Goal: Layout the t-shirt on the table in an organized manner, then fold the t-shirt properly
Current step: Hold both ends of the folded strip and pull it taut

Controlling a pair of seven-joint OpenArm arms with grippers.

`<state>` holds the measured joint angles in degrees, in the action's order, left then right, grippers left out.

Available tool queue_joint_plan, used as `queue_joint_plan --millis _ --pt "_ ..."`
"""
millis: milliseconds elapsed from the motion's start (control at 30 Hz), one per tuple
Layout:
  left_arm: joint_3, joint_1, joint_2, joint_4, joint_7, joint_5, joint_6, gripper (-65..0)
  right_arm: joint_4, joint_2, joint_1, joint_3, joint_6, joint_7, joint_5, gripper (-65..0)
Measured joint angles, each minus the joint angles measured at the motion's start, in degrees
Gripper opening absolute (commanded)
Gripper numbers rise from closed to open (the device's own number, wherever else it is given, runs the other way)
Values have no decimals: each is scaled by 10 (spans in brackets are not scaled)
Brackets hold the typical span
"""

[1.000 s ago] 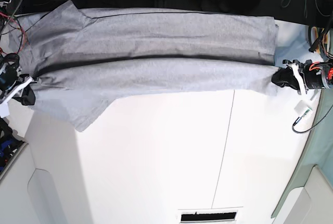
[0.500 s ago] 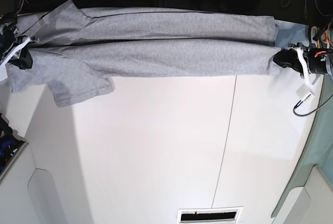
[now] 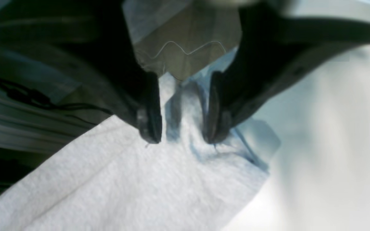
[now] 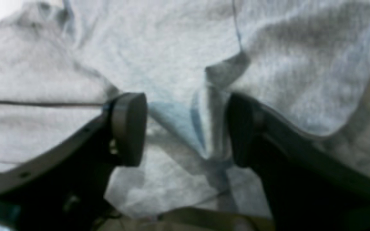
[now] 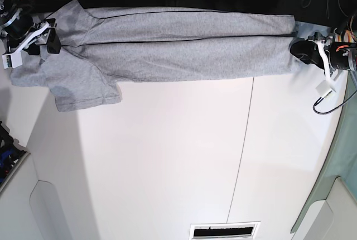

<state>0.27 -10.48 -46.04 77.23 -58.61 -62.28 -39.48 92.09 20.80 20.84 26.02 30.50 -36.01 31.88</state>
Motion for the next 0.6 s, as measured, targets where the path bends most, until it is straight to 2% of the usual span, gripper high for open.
queue_joint_plan --millis 100,200,233,267,333,400,533,600 --pt "-15 0 2 0 -1 3 0 -376 20 0 0 5 -1 0 14 -260" --pt "-59 -8 2 0 -1 -3 0 -363 74 -10 0 15 -3 -1 19 -274" --pt "-78 -14 2 0 0 -11 0 -347 92 -13 0 15 -1 -1 21 -331" --pt "-99 -23 4 0 0 -17 0 -331 106 -16 0 15 3 -2 23 -421" --pt "-141 -40 20 0 1 -19 0 -312 116 -21 -2 14 12 1 27 -639" --pt "-169 -57 43 0 1 -19 0 -300 110 -26 -5 14 6 5 15 -650" --pt "-183 -79 81 0 2 -19 0 -288 58 -26 -15 1 9 11 -14 -650" --pt "-184 -80 96 0 22 18 0 -288 16 -26 -23 -8 9 28 -37 -650"
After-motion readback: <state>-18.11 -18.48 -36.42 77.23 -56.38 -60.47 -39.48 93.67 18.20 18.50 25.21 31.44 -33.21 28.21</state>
